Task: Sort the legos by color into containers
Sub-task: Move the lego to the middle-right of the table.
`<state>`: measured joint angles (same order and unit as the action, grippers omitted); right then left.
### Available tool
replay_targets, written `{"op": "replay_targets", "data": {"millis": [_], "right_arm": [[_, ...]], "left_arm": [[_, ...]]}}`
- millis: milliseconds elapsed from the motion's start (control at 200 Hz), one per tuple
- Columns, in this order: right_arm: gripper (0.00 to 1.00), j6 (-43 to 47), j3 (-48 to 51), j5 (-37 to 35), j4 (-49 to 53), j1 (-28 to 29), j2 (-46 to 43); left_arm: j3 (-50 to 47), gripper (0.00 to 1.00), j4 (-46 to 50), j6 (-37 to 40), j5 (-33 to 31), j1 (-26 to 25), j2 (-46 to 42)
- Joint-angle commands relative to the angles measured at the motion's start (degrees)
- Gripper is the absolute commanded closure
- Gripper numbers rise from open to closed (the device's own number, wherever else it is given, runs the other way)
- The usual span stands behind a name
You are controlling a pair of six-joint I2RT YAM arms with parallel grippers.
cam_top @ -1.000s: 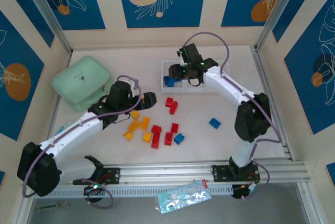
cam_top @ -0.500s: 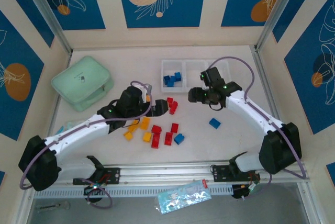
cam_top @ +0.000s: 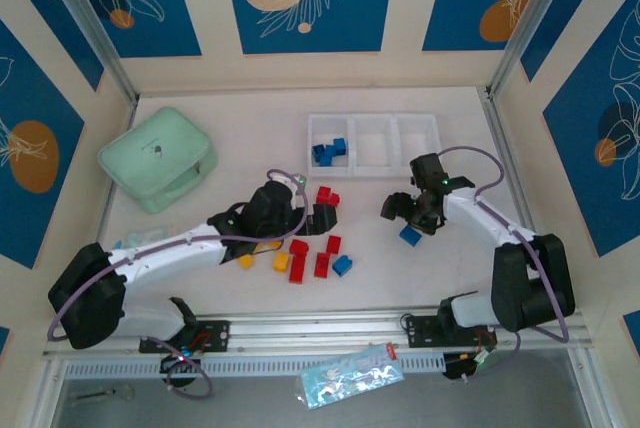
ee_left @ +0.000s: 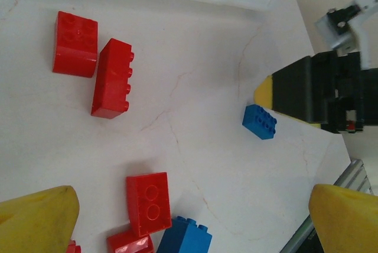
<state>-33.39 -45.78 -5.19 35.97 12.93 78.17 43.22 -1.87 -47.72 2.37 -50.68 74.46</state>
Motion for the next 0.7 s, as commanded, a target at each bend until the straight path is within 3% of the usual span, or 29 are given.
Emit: {"op": "replay_targets", "data": {"millis": [0, 215, 590, 695], "right_arm": [[0.19, -1.0, 1.2, 2.5, -1.3, -0.4, 1.2], [0.18, -1.2, 0.8, -1.0, 0.1, 0.2, 2.8], [0.18, -10.7, 2.4, -0.7, 3.8, 10.9, -2.2], [0.17, -10.0, 1.3, -2.7, 4.8, 10.6, -3.7]], "left_arm": [[-0.4, 0.01, -2.1, -0.6, -2.4, -0.7, 0.3], [-0.2, 0.01, -1.4, -0.5, -3.1, -0.7, 0.2], [-0.7, 0.01, -0.4, -0.1, -3.7, -0.7, -1.1], [-0.4, 0.01, -0.2, 0.1, -3.3, -0.7, -1.4]]}}
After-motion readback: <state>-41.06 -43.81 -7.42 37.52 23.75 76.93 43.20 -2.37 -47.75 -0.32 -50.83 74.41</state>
